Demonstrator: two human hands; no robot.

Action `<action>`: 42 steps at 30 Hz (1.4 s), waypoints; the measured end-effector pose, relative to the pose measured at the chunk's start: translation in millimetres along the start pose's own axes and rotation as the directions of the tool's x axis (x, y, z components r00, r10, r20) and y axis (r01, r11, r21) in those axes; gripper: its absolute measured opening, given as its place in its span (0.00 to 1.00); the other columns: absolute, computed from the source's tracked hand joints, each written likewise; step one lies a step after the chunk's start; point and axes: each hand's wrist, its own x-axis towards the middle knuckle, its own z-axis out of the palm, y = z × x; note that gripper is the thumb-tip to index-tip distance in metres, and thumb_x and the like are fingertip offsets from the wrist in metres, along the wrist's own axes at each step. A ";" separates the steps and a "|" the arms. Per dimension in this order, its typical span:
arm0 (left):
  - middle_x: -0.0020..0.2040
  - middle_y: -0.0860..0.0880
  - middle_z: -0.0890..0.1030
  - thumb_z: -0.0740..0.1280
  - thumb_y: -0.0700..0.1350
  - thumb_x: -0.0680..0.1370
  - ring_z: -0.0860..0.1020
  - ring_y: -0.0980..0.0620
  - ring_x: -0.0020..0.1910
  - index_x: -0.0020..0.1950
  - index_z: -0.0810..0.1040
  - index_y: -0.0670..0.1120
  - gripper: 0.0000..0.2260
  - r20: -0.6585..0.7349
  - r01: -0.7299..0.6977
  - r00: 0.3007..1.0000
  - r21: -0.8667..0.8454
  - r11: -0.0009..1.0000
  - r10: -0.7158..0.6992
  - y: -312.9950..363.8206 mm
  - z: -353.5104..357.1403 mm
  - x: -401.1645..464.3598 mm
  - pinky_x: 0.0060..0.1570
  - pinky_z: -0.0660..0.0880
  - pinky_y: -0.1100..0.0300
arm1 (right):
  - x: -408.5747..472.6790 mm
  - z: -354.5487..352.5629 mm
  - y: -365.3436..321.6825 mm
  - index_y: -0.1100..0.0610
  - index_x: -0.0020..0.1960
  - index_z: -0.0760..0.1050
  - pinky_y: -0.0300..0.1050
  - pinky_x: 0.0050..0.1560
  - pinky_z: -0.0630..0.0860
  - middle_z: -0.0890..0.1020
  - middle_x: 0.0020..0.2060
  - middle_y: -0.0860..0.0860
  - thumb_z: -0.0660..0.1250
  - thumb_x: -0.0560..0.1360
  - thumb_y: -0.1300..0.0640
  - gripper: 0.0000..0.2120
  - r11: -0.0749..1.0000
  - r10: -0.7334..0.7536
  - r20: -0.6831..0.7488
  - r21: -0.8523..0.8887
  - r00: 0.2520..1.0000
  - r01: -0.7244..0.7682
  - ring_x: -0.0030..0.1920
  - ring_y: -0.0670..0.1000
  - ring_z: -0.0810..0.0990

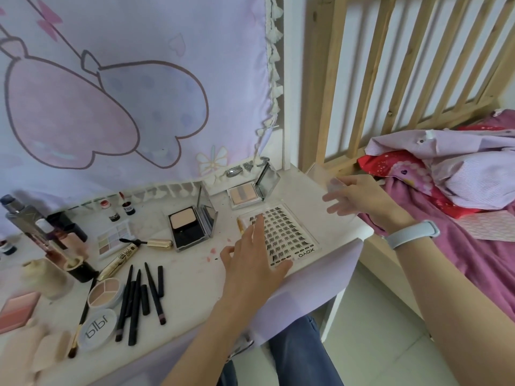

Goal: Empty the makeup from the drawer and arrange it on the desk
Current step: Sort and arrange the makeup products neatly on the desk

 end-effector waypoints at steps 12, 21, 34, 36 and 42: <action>0.75 0.53 0.56 0.62 0.62 0.74 0.58 0.53 0.71 0.75 0.40 0.51 0.40 -0.039 0.036 0.999 0.035 0.999 -0.035 -6.6 -1.7 -6.7 0.69 0.48 0.48 | 7.2 18.1 34.2 0.60 0.49 0.77 0.44 0.45 0.67 0.76 0.37 0.55 0.60 0.74 0.61 0.08 0.870 -0.128 -0.172 -0.492 0.977 0.027 0.42 0.54 0.72; 0.74 0.52 0.56 0.52 0.63 0.77 0.52 0.52 0.73 0.75 0.53 0.50 0.30 -0.098 0.088 0.991 0.012 0.996 -0.087 -24.5 -15.4 -20.5 0.70 0.49 0.53 | -13.7 46.0 21.8 0.59 0.67 0.69 0.55 0.64 0.63 0.71 0.64 0.59 0.62 0.75 0.58 0.20 0.712 -0.287 -0.201 -0.698 0.937 0.069 0.64 0.62 0.66; 0.54 0.52 0.82 0.54 0.54 0.72 0.80 0.54 0.53 0.51 0.81 0.49 0.19 -0.099 0.077 0.994 0.290 0.954 -0.051 -60.8 -25.1 -53.0 0.46 0.74 0.48 | -71.6 171.6 -3.5 0.56 0.58 0.72 0.49 0.59 0.64 0.76 0.55 0.53 0.59 0.76 0.46 0.17 0.312 -0.428 0.295 -0.839 0.854 0.446 0.59 0.55 0.70; 0.55 0.53 0.82 0.54 0.54 0.72 0.79 0.55 0.54 0.53 0.81 0.50 0.20 -0.066 0.073 0.996 0.302 0.950 -0.056 -65.3 -26.4 -54.8 0.48 0.74 0.48 | -72.7 175.8 -5.2 0.57 0.58 0.71 0.49 0.58 0.64 0.76 0.55 0.54 0.58 0.76 0.46 0.17 0.302 -0.426 0.270 -0.857 0.863 0.417 0.59 0.56 0.70; 0.55 0.54 0.82 0.54 0.55 0.72 0.79 0.56 0.55 0.53 0.82 0.51 0.20 -0.032 0.055 0.998 0.285 0.957 -0.048 -70.0 -27.7 -55.0 0.48 0.74 0.48 | -75.1 181.5 -12.3 0.59 0.56 0.72 0.50 0.59 0.64 0.76 0.55 0.55 0.57 0.77 0.48 0.17 0.228 -0.375 0.242 -0.911 0.895 0.342 0.59 0.57 0.71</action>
